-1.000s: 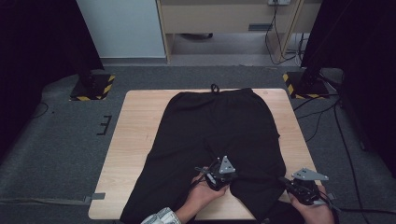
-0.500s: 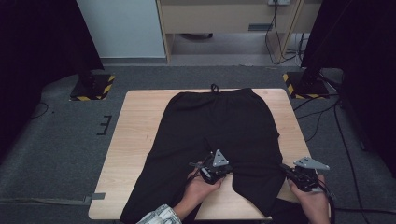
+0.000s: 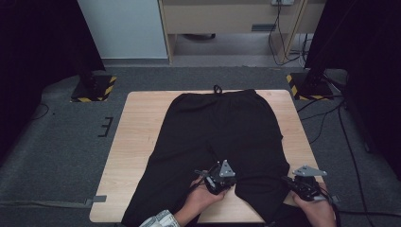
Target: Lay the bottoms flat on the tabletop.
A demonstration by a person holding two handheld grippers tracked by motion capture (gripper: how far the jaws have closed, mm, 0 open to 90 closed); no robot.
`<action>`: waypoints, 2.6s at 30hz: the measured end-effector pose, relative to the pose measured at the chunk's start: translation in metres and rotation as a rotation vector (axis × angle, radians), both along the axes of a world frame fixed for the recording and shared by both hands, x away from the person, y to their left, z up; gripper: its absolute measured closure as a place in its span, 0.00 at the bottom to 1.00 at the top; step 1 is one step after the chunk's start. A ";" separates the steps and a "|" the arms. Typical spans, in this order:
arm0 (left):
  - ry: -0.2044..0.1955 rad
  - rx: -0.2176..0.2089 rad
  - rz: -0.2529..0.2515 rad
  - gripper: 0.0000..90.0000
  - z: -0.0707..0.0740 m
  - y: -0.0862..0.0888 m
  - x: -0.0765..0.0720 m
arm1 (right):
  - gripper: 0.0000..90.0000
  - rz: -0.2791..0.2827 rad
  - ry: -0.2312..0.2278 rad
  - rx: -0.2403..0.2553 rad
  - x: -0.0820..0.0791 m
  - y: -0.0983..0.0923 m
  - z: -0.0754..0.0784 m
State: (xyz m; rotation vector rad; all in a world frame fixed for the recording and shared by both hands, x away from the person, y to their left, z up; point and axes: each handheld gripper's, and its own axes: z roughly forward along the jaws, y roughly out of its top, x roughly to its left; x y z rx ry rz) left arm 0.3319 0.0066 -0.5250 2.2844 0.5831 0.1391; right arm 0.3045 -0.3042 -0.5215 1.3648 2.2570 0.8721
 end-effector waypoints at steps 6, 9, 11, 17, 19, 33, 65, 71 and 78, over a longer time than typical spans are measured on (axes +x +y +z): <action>0.031 -0.011 -0.059 0.95 0.002 0.004 -0.020 | 0.92 0.040 0.044 -0.011 -0.034 -0.004 0.004; 0.041 -0.041 -0.063 0.95 0.003 0.001 -0.019 | 0.93 0.033 0.039 -0.011 -0.042 -0.006 0.006; 0.042 -0.045 -0.073 0.96 0.004 -0.002 -0.019 | 0.94 0.029 0.005 0.001 -0.039 -0.005 0.012; 0.002 -0.103 -0.059 0.96 0.015 -0.001 -0.014 | 0.95 -0.034 -0.104 0.018 -0.021 -0.005 0.026; -0.022 -0.127 -0.033 0.96 0.019 -0.002 -0.006 | 0.94 -0.037 -0.110 0.015 -0.018 -0.005 0.025; -0.006 -0.054 0.020 0.96 -0.004 -0.007 0.022 | 0.80 -0.070 -0.071 -0.029 0.038 0.003 -0.001; -0.118 -0.166 0.218 0.64 0.033 0.058 0.030 | 0.96 -0.055 0.009 -0.002 0.024 -0.010 0.001; -0.165 -0.117 0.248 0.62 0.029 0.060 0.040 | 0.98 -0.013 0.041 0.013 0.005 -0.012 0.003; -0.153 -0.058 0.217 0.60 0.013 0.048 0.047 | 0.83 0.009 0.069 0.028 -0.017 -0.009 0.005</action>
